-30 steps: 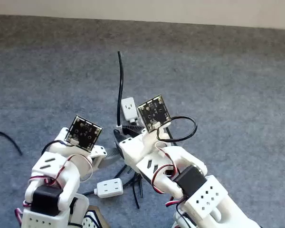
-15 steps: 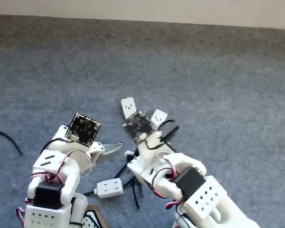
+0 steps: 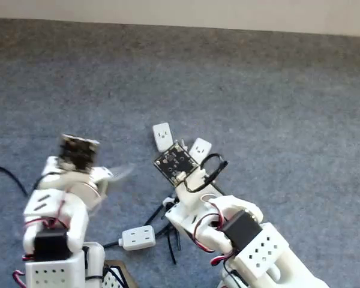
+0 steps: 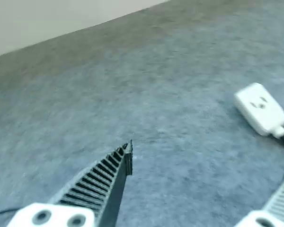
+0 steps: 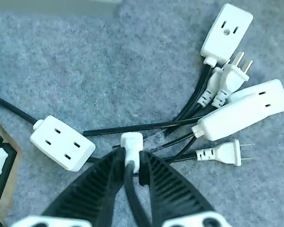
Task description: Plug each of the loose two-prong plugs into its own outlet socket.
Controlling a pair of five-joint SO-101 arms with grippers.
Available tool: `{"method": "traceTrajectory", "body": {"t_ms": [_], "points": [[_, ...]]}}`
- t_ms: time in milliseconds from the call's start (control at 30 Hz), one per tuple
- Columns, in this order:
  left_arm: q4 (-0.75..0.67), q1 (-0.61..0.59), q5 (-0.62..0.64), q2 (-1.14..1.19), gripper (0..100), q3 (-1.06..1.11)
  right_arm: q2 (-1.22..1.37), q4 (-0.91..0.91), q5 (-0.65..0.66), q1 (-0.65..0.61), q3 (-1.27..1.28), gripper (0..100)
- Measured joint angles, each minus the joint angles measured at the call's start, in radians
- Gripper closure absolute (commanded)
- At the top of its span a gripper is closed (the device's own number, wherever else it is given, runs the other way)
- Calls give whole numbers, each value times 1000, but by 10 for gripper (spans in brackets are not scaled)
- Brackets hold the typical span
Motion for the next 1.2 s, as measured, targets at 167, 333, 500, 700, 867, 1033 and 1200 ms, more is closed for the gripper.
{"method": "traceTrajectory", "body": {"t_ms": [167,333,500,700,867,1033,1200], "points": [[69,-84,77,344,547,-275,164,106,-46,0,-146,991],[285,-186,87,818,547,-686,460,222,-158,-2,-359,989],[371,-430,89,1235,547,-1091,559,382,-367,0,-582,989],[379,-723,89,1597,546,-1475,557,365,-525,-68,-629,993],[379,-845,89,1841,546,-1671,559,245,-554,-132,-483,993],[379,-875,28,1982,546,-1761,559,212,-554,-172,-431,993],[379,-873,17,2001,546,-1765,559,201,-554,-183,-431,993]]}}
